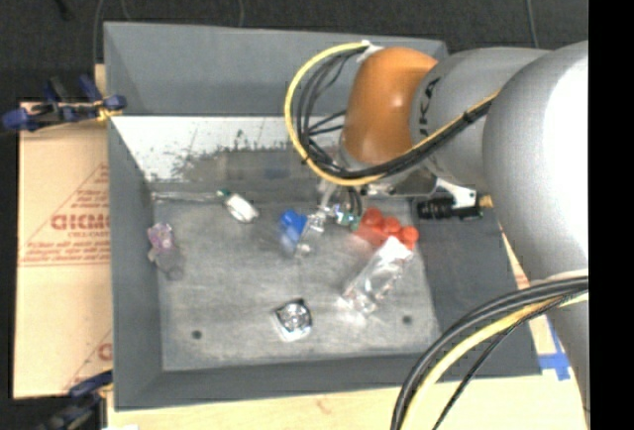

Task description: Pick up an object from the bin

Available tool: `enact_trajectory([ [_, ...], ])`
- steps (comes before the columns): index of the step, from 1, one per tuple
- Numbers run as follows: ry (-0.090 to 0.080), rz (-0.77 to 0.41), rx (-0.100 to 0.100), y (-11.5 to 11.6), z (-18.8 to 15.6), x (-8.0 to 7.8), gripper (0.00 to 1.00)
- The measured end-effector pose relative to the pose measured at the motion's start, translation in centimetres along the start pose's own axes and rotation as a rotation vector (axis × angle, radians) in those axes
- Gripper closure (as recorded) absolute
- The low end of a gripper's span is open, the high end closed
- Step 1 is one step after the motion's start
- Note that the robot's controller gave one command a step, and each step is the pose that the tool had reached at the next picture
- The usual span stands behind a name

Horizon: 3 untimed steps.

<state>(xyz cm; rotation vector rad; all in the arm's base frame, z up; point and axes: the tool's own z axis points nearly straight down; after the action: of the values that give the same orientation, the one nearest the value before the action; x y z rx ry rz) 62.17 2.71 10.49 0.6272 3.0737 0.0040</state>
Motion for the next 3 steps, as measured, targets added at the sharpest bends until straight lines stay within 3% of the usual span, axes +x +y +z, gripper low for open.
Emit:
enact_trajectory([
  [1, 0.001, 0.198, 0.000, -0.12, 2.77, -0.65, 0.00],
  [2, -0.002, 0.193, 0.001, -0.14, 2.59, -0.85, 0.00],
  [3, 0.001, 0.191, 0.001, -0.02, 2.21, -0.91, 1.00],
])
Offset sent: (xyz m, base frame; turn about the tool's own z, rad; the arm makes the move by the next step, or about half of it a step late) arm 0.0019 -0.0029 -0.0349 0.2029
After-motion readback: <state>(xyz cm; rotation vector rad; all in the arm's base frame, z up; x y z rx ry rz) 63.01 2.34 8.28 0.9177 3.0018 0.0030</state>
